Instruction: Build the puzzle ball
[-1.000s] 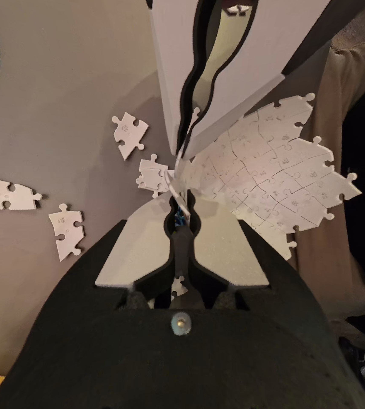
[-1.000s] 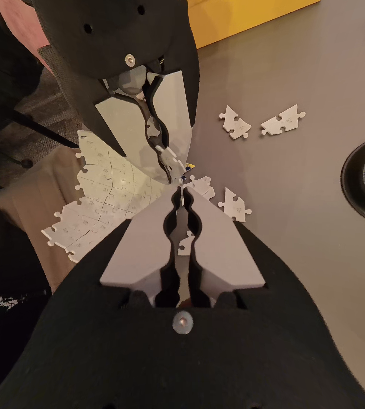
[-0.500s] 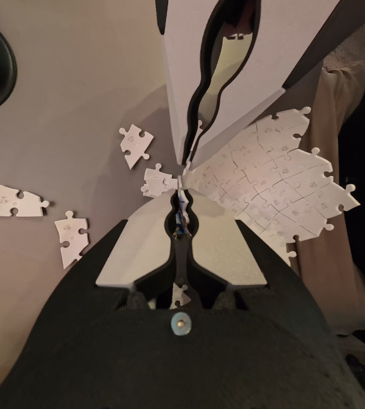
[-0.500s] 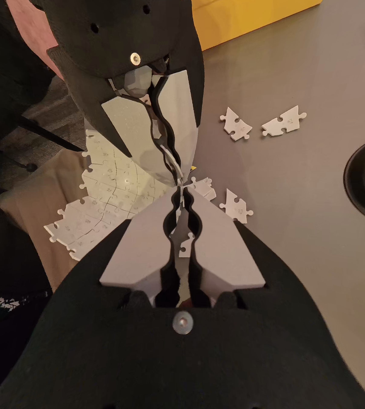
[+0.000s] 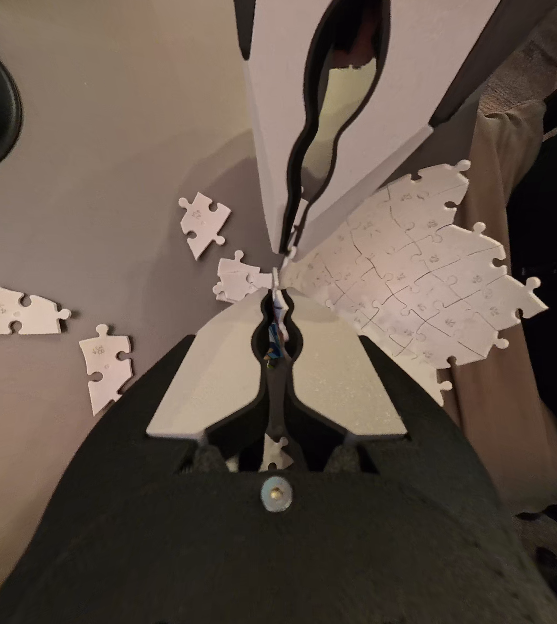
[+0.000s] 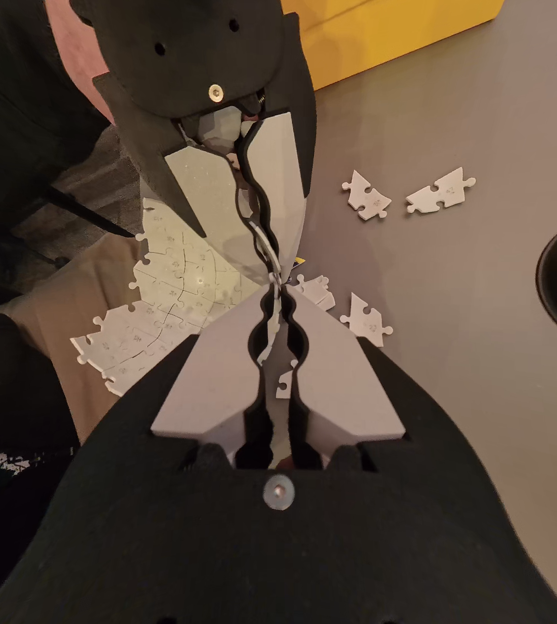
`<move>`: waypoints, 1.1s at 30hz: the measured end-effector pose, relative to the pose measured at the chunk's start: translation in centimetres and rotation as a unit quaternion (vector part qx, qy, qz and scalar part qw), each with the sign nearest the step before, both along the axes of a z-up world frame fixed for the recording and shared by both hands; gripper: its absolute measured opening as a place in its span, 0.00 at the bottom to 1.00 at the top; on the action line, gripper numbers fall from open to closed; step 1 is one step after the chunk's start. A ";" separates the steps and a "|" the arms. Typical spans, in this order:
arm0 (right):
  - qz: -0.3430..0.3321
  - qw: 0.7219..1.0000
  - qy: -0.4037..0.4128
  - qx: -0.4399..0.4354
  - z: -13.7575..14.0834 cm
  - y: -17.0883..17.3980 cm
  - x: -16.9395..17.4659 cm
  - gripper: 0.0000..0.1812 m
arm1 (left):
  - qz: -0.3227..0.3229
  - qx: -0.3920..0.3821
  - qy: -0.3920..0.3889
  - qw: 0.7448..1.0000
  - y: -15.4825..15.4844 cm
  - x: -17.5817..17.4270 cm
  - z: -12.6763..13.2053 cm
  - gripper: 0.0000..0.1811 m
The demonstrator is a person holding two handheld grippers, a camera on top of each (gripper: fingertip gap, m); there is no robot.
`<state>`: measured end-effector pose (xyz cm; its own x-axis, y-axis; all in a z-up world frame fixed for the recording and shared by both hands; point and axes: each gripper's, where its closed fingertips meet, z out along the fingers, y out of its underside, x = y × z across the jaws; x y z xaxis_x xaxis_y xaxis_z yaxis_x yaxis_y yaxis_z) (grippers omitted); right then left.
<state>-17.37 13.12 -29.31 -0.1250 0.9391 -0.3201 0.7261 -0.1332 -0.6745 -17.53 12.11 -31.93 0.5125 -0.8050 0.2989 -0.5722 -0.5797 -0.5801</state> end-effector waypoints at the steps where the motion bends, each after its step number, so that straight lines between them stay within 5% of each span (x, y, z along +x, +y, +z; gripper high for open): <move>1: 0.002 1.000 0.001 0.002 0.0 0.0 0.0 0.01 | 0.000 -0.001 0.000 1.000 0.0 0.0 0.0 0.02; 16: 0.008 0.999 0.012 -0.047 -0.5 0.0 0.0 0.00 | -0.018 0.005 -0.003 1.000 -0.3 0.4 -0.1 0.02; 33: 0.037 0.998 0.041 0.028 -0.3 -0.4 -0.1 0.00 | 0.002 -0.030 -0.042 0.999 -0.4 0.3 0.0 0.01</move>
<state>-17.44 12.70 -29.56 -0.2194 0.9424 -0.2523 0.6740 -0.0406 -0.7376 -17.25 11.67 -31.95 0.4865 -0.7825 0.3886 -0.5209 -0.6169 -0.5899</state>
